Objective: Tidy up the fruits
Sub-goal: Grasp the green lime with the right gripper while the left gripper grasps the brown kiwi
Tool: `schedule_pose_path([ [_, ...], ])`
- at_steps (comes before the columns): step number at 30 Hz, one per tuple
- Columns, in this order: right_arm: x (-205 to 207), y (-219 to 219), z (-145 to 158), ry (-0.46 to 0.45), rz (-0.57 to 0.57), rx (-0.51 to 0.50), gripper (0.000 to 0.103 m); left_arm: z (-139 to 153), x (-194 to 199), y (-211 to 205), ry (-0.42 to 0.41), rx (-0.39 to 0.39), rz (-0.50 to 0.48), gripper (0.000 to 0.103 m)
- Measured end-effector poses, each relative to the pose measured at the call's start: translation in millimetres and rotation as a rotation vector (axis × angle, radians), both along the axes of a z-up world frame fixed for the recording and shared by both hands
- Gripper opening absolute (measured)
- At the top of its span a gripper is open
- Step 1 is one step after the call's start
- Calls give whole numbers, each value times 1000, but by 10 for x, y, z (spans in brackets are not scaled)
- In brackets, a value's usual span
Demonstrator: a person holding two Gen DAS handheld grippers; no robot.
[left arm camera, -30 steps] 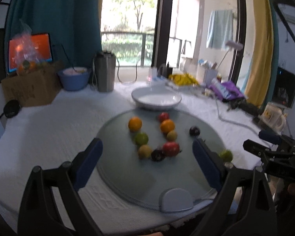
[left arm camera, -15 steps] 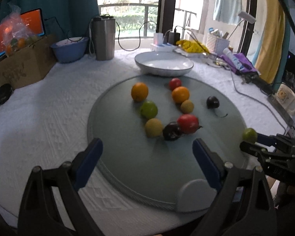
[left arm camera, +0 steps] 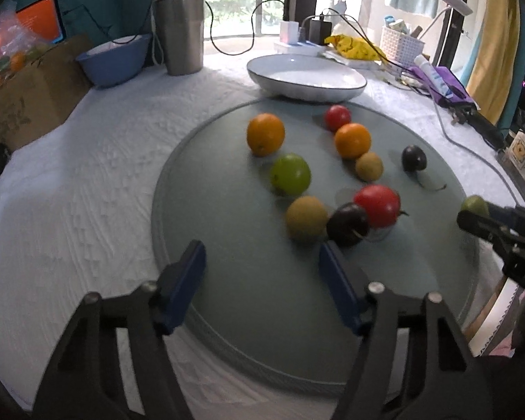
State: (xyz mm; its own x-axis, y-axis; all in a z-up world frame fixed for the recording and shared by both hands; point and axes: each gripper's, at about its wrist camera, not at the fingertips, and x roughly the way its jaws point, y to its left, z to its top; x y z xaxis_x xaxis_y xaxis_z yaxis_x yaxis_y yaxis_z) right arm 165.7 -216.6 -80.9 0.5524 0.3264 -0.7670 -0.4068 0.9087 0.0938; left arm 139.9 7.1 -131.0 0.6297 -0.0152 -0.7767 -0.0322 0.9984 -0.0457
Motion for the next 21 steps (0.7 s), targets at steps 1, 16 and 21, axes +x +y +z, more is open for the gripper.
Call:
schedule_pose_path([
  [1, 18, 19, 13, -5, 0, 1, 34, 2, 19, 12, 0, 0, -7, 68],
  [16, 216, 179, 77, -17, -13, -17, 34, 22, 251, -55, -26, -32, -131, 40],
  [21, 283, 213, 104, -21, -9, -21, 34, 24, 308, -45, -30, -63, -155, 30],
])
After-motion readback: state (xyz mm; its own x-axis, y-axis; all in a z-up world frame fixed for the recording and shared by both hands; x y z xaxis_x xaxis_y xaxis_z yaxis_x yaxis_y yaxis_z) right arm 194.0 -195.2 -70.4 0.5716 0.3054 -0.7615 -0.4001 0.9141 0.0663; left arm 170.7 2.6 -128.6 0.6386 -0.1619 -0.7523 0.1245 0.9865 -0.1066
